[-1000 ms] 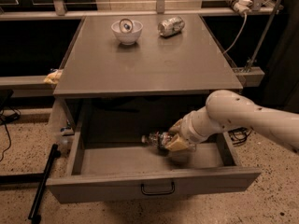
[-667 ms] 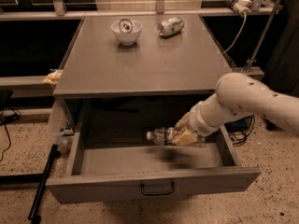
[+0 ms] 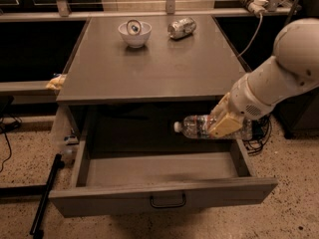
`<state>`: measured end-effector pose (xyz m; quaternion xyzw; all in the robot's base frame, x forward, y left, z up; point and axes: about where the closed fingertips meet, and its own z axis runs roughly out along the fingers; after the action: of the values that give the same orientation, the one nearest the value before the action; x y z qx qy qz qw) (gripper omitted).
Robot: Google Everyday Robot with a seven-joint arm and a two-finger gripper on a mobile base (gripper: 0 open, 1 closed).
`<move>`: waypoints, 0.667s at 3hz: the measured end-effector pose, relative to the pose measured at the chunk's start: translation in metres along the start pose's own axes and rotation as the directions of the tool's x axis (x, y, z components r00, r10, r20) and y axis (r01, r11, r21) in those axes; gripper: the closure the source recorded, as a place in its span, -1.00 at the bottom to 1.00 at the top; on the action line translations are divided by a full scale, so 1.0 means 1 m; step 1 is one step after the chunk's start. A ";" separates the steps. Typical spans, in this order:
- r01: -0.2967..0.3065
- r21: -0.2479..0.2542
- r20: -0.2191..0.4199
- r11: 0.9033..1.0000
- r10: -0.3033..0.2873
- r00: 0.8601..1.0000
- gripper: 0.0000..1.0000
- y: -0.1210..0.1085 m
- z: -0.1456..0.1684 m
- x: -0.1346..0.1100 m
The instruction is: Pick water bottle from top drawer and place on counter
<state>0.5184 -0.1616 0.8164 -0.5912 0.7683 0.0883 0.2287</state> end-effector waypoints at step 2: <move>-0.023 0.079 0.175 0.997 0.008 0.985 1.00 -0.008 -0.069 -0.028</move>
Offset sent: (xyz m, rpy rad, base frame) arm -0.0006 -0.0128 0.0511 0.0578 -0.0891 -0.0124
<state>0.5147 -0.1670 0.8908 -0.5655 0.7528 0.1106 0.3181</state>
